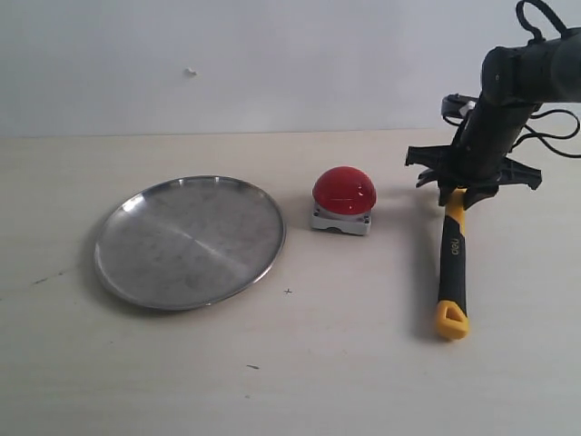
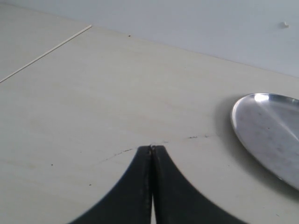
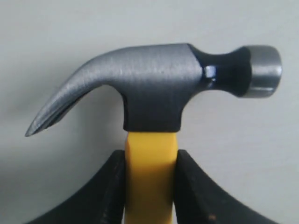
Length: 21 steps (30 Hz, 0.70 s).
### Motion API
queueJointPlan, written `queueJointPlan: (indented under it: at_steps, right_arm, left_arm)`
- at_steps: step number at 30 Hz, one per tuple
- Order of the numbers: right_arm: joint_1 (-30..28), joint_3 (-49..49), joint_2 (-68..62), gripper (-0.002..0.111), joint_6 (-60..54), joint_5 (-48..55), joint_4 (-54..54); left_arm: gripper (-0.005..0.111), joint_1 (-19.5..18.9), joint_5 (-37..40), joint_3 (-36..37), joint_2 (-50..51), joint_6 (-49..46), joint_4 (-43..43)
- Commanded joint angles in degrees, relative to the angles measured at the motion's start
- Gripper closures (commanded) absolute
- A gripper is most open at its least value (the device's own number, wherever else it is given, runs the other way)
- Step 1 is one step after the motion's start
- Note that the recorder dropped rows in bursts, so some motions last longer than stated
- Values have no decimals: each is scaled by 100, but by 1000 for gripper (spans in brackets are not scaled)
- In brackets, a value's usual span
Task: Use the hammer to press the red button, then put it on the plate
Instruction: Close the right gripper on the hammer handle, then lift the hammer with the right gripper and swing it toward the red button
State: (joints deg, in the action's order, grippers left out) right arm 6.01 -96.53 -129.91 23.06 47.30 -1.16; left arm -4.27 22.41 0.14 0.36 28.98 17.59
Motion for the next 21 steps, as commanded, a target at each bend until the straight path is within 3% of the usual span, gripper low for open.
queueJointPlan:
  at_steps: [1,17,21]
  right_arm:
    - [0,-39,371,108,-50,-268,-62]
    - [0,-39,2392,108,-189,-828,-153]
    - [302,-39,3355,108,-492,-806,-413]
  left_arm:
    - [107,37,-23,-14,-36,-4,-32]
    - [107,37,-23,-14,-36,-4,-32]
    - [107,37,-23,-14,-36,-4,-32]
